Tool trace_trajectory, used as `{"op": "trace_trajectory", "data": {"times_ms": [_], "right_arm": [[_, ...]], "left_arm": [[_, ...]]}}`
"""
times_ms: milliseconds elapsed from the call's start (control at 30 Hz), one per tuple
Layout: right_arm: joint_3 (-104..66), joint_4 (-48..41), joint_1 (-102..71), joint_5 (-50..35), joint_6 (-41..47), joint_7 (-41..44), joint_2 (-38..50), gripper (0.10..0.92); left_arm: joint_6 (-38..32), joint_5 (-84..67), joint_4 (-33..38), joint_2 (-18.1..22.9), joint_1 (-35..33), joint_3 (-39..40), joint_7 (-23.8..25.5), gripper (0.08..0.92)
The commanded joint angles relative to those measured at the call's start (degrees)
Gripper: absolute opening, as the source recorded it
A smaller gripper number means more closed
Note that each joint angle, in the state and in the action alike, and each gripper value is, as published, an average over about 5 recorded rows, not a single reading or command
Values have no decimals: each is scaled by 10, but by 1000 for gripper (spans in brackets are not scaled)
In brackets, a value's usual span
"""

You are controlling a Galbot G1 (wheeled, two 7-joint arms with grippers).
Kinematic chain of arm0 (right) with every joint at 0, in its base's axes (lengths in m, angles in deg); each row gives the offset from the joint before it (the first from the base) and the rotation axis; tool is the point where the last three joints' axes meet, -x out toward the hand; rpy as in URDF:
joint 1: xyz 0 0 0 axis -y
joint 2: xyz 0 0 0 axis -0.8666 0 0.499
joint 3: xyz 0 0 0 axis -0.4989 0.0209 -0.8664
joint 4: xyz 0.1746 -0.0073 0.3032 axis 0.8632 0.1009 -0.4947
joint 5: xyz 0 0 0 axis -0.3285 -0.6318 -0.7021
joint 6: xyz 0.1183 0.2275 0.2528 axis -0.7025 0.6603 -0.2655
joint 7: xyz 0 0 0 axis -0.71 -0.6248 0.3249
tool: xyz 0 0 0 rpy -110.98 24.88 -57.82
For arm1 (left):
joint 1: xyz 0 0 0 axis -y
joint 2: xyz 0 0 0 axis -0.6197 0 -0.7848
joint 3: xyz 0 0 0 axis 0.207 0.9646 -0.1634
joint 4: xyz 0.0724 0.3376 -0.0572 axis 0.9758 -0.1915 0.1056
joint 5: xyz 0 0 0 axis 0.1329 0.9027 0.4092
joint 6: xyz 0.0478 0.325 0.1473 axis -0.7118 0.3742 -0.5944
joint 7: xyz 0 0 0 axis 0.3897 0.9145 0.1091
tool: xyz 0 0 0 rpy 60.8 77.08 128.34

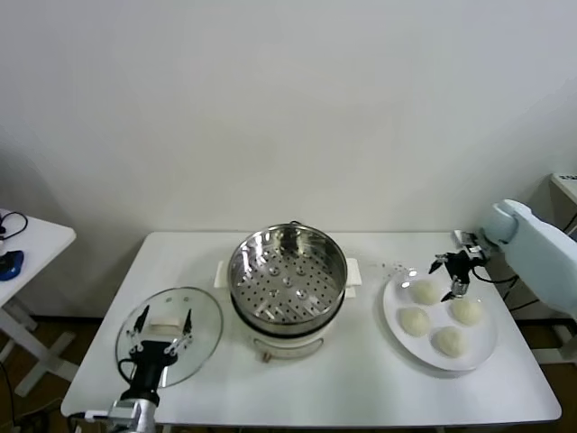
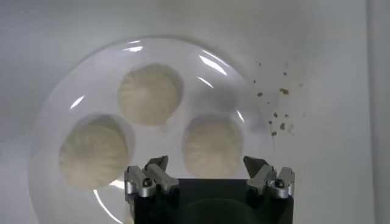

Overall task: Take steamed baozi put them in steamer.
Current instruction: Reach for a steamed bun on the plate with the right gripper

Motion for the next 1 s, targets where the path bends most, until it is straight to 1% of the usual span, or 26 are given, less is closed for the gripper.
{"op": "trace_trajectory", "data": {"times_ms": [33, 433, 733, 833, 1000], "right_arm": [[20, -56, 18, 39, -5, 8, -49, 823], [-24, -59, -9, 68, -11, -20, -56, 823], [-40, -58, -19, 91, -14, -23, -60, 823], [-48, -58, -23, 98, -13, -22, -60, 816], [-56, -57, -27, 103, -13, -22, -61, 782]], "left_arm": [[2, 1, 0, -1, 1, 0, 0, 823], [5, 3, 1, -1, 3, 1, 0, 823], [6, 3, 2, -1, 3, -2, 0, 823], [5, 4, 1, -1, 2, -2, 0, 823], [6, 6, 2, 0, 2, -3, -1, 823]]}}
